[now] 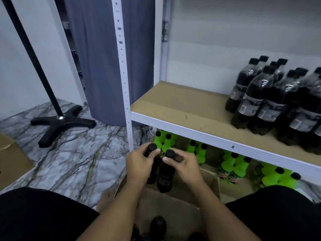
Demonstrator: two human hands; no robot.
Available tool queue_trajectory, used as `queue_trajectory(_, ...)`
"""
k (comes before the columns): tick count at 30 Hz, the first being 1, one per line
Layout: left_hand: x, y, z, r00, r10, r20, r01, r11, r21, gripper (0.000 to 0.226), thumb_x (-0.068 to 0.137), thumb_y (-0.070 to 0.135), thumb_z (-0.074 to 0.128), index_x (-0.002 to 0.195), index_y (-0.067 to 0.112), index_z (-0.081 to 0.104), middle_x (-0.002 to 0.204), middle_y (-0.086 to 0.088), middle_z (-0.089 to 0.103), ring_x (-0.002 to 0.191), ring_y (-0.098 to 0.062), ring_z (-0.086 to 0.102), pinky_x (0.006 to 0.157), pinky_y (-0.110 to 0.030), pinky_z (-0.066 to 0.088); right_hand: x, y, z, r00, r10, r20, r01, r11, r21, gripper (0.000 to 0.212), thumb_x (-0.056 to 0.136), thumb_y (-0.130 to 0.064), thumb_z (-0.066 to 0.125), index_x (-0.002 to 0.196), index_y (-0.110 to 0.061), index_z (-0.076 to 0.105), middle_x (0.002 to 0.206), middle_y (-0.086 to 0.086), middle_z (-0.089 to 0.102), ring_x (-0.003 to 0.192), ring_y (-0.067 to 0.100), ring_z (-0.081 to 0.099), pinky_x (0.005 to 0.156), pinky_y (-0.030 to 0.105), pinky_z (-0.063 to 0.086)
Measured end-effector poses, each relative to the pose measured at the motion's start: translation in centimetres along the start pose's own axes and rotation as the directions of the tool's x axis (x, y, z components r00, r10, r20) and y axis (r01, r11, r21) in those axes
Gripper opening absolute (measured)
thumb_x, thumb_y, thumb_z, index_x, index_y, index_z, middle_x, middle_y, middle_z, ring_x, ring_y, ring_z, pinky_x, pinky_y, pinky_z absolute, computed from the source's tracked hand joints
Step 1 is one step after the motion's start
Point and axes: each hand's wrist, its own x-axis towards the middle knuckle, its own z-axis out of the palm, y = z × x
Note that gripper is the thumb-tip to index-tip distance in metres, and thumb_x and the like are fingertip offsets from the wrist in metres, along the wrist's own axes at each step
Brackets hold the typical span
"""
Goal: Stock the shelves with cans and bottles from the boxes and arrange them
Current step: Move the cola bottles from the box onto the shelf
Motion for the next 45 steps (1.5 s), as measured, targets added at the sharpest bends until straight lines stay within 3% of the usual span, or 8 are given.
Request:
queue_trajectory(11,9.2,18.9,-0.9,0.968,0.250,-0.003,-0.247,0.954,-0.168,0.021,0.078,0.048,0.084,0.085,0.028,0.082,0.075,0.014,0.076,0.079,-0.001,0.072,0.081,-0.035,0.060,6.6,-14.7,-9.5,0.966,-0.156,-0.205,0.157,0.988,-0.015,0.011,0.086,-0.019,0.078,0.094,-0.012,0.077,0.087,0.008,0.077,0.075,0.008,0.066,0.079,0.032,0.056)
queue_trajectory(18,13.4,24.8,1.7,0.951,0.308,0.018,-0.301,0.941,-0.155,0.017,0.078,0.047,0.085,0.081,0.031,0.081,0.070,0.015,0.074,0.077,-0.006,0.072,0.080,-0.037,0.060,11.1,-18.2,-14.3,0.932,-0.202,-0.302,0.176,0.978,-0.111,0.013,0.088,-0.024,0.076,0.097,-0.015,0.077,0.086,0.001,0.077,0.077,0.014,0.070,0.082,0.039,0.057)
queue_trajectory(27,15.5,24.6,6.8,0.948,0.318,0.026,-0.316,0.947,-0.060,0.026,0.077,0.055,0.082,0.086,0.031,0.080,0.067,0.020,0.067,0.074,0.001,0.068,0.062,-0.020,0.050,14.7,-15.5,-16.7,0.894,-0.216,-0.392,0.154,0.971,-0.183,0.010,0.089,-0.027,0.075,0.094,-0.019,0.077,0.085,-0.001,0.077,0.082,0.018,0.072,0.086,0.051,0.056)
queue_trajectory(31,15.4,23.4,7.7,0.928,0.370,-0.036,-0.371,0.926,-0.065,0.033,0.075,0.064,0.078,0.095,0.037,0.079,0.083,0.020,0.076,0.084,0.000,0.070,0.075,-0.032,0.059,14.1,-14.4,-16.5,0.870,-0.199,-0.452,0.125,0.974,-0.187,0.032,0.086,-0.040,0.078,0.112,-0.022,0.075,0.099,-0.007,0.077,0.093,0.005,0.071,0.090,0.037,0.058)
queue_trajectory(35,14.7,19.5,8.5,0.917,0.390,0.087,-0.382,0.919,-0.094,0.065,0.079,0.078,0.066,0.133,0.042,0.062,0.104,0.020,0.076,0.100,-0.002,0.070,0.087,-0.034,0.059,11.3,-11.4,-14.9,0.839,-0.216,-0.499,0.106,0.965,-0.239,0.064,0.079,-0.054,0.076,0.136,-0.033,0.054,0.125,-0.017,0.064,0.113,-0.010,0.058,0.094,0.012,0.046)
queue_trajectory(38,13.1,15.9,8.5,0.893,0.373,0.250,-0.283,0.901,-0.330,0.071,0.083,0.054,0.081,0.146,0.045,0.050,0.123,0.026,0.070,0.118,0.003,0.064,0.102,-0.032,0.053,9.4,-8.4,-13.9,0.882,-0.184,-0.435,0.076,0.964,-0.254,0.057,0.079,-0.049,0.080,0.125,-0.055,0.047,0.119,-0.031,0.060,0.112,-0.015,0.056,0.089,0.009,0.046)
queue_trajectory(41,12.7,13.6,8.7,0.883,0.373,0.285,-0.279,0.906,-0.319,0.058,0.081,0.041,0.084,0.134,0.045,0.060,0.118,0.029,0.071,0.114,0.005,0.066,0.102,-0.034,0.055,8.8,-6.4,-13.5,0.898,-0.157,-0.412,0.015,0.945,-0.327,0.055,0.079,-0.050,0.080,0.117,-0.056,0.041,0.108,-0.040,0.051,0.103,-0.031,0.047,0.080,-0.001,0.042)
queue_trajectory(45,14.5,12.8,10.0,0.885,0.364,0.289,-0.274,0.911,-0.306,0.049,0.081,0.037,0.085,0.126,0.038,0.067,0.111,0.022,0.075,0.108,0.002,0.069,0.097,-0.036,0.058,11.1,-4.6,-13.9,0.885,-0.137,-0.445,-0.023,0.942,-0.335,0.051,0.075,-0.059,0.078,0.118,-0.055,0.052,0.109,-0.023,0.070,0.101,-0.010,0.064,0.086,0.023,0.057)
